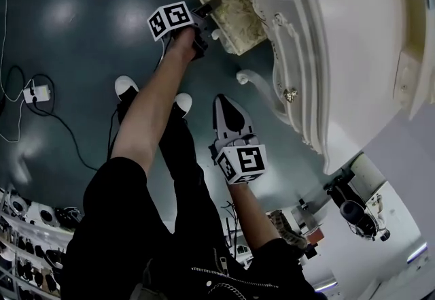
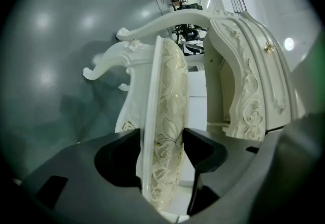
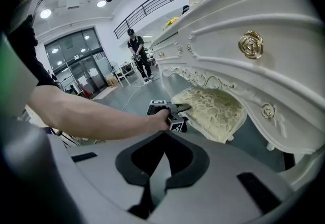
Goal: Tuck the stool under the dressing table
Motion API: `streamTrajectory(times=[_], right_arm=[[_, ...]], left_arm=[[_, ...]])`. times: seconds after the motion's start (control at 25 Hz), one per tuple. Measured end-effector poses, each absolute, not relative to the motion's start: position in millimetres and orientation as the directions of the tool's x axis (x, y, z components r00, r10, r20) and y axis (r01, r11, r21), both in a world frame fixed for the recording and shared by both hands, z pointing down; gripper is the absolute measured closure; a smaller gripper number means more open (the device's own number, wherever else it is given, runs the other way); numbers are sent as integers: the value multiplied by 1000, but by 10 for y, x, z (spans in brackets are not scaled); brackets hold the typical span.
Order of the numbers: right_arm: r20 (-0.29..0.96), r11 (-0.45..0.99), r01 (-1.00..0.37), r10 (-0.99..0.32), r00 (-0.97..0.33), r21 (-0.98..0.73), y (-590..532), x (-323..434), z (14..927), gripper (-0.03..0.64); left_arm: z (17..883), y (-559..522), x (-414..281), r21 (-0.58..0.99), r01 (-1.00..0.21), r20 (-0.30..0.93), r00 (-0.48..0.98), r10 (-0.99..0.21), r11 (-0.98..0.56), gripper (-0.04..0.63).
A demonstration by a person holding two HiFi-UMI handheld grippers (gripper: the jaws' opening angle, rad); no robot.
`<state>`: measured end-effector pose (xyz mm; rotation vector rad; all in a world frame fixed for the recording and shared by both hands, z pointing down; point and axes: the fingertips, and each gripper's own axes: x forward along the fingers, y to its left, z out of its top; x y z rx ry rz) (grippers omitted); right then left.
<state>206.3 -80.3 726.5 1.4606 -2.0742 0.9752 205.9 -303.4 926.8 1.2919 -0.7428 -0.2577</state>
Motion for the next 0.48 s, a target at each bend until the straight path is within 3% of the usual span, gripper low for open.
streamTrajectory(times=[0.48], right_arm=[[712,164,-940,-618,-334,-299,-713,2218,7348,611]], left_arm=[[9211,-3524,2596,947,-201,310,775,-551,250,328]])
